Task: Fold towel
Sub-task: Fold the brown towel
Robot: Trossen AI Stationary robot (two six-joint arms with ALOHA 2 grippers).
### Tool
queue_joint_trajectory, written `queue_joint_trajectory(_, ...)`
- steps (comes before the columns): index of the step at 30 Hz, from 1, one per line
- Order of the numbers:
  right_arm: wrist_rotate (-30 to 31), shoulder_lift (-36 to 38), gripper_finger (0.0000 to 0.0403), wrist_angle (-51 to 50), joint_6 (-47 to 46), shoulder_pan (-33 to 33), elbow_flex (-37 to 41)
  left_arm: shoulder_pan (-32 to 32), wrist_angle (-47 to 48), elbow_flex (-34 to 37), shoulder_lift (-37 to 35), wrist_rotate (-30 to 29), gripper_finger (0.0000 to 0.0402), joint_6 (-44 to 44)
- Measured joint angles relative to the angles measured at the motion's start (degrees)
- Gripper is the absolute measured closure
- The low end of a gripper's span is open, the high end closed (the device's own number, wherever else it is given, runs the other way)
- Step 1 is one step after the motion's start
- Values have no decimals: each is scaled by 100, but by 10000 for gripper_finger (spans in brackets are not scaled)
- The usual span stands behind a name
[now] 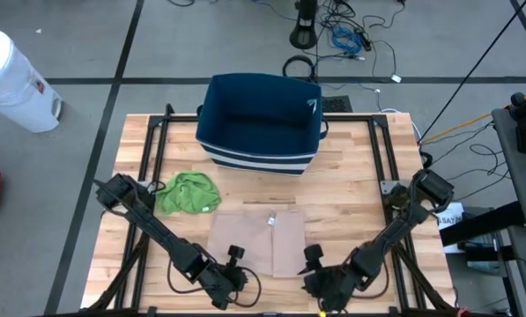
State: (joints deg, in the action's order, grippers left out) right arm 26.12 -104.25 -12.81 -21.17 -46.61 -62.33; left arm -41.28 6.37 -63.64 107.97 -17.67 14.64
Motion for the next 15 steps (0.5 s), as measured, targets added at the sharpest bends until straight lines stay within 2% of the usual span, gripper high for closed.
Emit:
queue_joint_trajectory(2,213,-1,226,-249,-103,-97,0,0,-4,0,59,-1,378,19)
queue_joint_trajectory(7,265,-163,240,-356,-357,-156,0,-1,-34,0,78,-92,378,59)
queue_joint_trajectory(15,272,-683,253,614,149,-82,0,-7,-209,0,174,-102,378,183)
